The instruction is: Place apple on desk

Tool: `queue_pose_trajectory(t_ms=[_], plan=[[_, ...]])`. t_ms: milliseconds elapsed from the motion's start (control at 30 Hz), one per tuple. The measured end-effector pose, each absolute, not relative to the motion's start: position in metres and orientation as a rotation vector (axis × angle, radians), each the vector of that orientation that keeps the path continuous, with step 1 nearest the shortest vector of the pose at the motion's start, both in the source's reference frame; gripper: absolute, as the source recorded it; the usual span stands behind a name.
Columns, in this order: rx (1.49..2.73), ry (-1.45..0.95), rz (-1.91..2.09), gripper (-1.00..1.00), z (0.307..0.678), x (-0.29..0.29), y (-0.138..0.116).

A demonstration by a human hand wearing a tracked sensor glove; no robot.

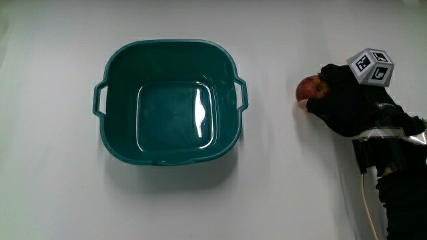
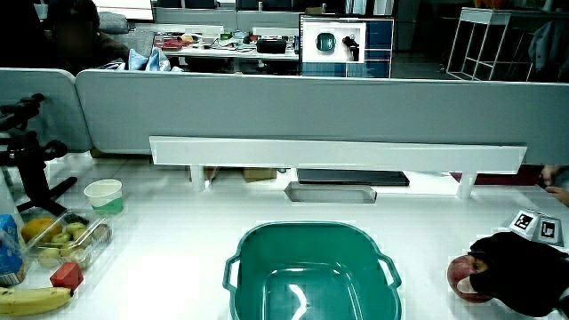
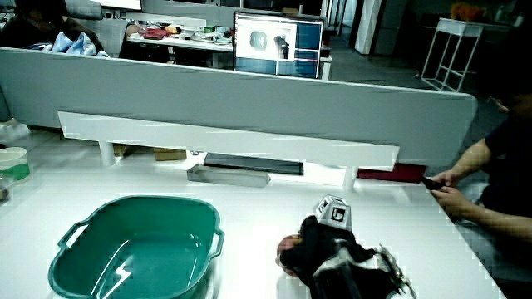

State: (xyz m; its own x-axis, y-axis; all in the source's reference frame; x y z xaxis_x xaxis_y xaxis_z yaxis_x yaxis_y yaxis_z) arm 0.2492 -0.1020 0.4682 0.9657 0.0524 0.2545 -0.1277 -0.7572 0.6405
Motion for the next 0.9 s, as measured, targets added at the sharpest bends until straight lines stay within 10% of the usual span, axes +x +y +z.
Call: queue_pose_trajectory(t_ms=[567,900], plan=[[2.366,0.017,0.378,0.0,0.479,0.258,-0.095],[2.336,0.058,0.389,-0.4,0.488,0.264,-0.089]])
